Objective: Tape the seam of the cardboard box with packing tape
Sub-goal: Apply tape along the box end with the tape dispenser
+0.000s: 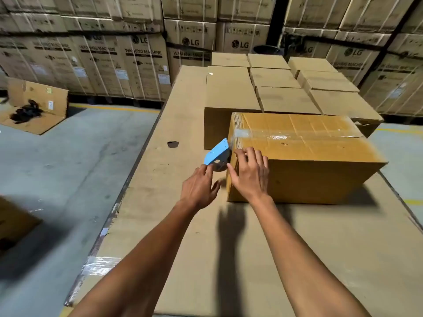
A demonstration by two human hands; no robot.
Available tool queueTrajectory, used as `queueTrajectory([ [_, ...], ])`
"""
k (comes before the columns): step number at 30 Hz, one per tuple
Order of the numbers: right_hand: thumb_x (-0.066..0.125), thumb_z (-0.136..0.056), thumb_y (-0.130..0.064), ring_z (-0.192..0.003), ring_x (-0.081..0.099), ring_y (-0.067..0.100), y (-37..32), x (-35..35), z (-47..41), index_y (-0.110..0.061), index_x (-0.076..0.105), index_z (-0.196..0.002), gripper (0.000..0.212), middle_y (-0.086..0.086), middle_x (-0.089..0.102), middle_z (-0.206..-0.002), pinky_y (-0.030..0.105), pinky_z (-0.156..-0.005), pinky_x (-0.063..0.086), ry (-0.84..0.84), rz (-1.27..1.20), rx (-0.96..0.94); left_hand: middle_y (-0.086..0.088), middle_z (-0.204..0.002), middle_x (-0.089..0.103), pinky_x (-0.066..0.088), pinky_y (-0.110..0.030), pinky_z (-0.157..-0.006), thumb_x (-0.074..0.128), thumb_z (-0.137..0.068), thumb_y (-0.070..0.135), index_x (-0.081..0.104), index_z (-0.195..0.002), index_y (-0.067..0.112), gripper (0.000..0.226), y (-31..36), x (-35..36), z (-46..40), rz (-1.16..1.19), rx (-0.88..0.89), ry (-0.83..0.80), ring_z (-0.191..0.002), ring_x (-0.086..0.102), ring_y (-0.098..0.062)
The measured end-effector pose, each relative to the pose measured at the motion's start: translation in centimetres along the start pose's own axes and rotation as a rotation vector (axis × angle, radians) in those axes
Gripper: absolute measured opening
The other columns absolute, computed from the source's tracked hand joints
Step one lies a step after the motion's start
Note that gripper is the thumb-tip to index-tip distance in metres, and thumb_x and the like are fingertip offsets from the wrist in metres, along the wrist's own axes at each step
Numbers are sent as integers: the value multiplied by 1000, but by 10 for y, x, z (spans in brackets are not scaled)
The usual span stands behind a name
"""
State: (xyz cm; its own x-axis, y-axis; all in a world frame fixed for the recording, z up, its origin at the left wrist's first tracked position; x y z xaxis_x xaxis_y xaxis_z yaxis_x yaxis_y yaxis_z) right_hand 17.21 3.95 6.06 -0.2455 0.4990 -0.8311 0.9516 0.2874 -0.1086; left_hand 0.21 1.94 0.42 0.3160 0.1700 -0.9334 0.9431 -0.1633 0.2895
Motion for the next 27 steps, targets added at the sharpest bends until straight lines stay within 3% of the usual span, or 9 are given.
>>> queueTrajectory([
  [4, 78, -88, -49, -122, 61, 31, 4, 4, -25, -16, 61, -137, 62, 14, 64, -136, 47, -100, 48, -66, 10, 89, -8, -143, 58, 60, -46, -77, 62, -105, 44, 44, -152, 19, 56, -7, -3, -28, 5, 17, 16, -119, 61, -30],
  [8, 68, -92, -52, -131, 59, 29, 12, 13, -36, -17, 59, -143, 62, 10, 62, -145, 48, -105, 45, -171, 47, 97, -11, -153, 53, 62, -50, -86, 68, -102, 41, 43, -155, 18, 62, -18, 2, -58, -19, 59, -14, -123, 60, -34],
  [13, 65, -90, -45, -131, 57, 28, 18, 8, -39, -17, 61, -142, 58, 7, 62, -142, 49, -107, 49, -208, 9, 88, -12, -154, 52, 57, -51, -98, 72, -100, 47, 47, -153, 17, 66, -20, 1, -85, 46, 177, -25, -128, 56, -33],
  [16, 66, -84, -42, -122, 56, 26, 33, -1, -36, -16, 61, -136, 58, 5, 62, -133, 47, -102, 53, -215, -33, 98, -9, -151, 53, 55, -50, -97, 74, -98, 45, 49, -143, 17, 59, -22, 8, -92, 72, 279, -24, -126, 56, -32],
  [20, 65, -76, -44, -117, 53, 23, 43, -14, -33, -21, 58, -128, 57, 1, 58, -127, 46, -99, 52, -280, -16, 171, -11, -156, 49, 55, -50, -100, 75, -97, 42, 48, -148, 16, 63, -20, 18, -94, 120, 427, -61, -132, 54, -34],
  [23, 72, -81, -41, -119, 53, 24, 36, -15, -41, -23, 58, -123, 48, 1, 58, -127, 45, -102, 47, -318, 26, 252, -13, -157, 50, 54, -49, -99, 68, -100, 46, 49, -148, 16, 60, -16, 23, -90, 142, 520, -47, -132, 54, -36],
  [27, 66, -96, -43, -123, 54, 25, 25, -11, -58, -21, 64, -123, 35, 3, 60, -130, 45, -103, 48, -246, -22, 401, -14, -158, 50, 51, -52, -107, 72, -101, 37, 48, -153, 15, 61, -16, 32, -91, 155, 581, -39, -136, 52, -38],
])
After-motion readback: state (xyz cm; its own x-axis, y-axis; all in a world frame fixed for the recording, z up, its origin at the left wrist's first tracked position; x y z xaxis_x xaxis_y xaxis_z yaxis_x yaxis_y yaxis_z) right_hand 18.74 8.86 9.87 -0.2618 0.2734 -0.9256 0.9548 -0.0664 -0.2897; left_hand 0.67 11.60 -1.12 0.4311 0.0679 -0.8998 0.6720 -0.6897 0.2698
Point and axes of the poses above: each hand's wrist, its own z-axis away from the middle knuckle, its own x-axis out of the palm, y = z × x, the point moved 2 cm from there along -z, towards the middle knuckle
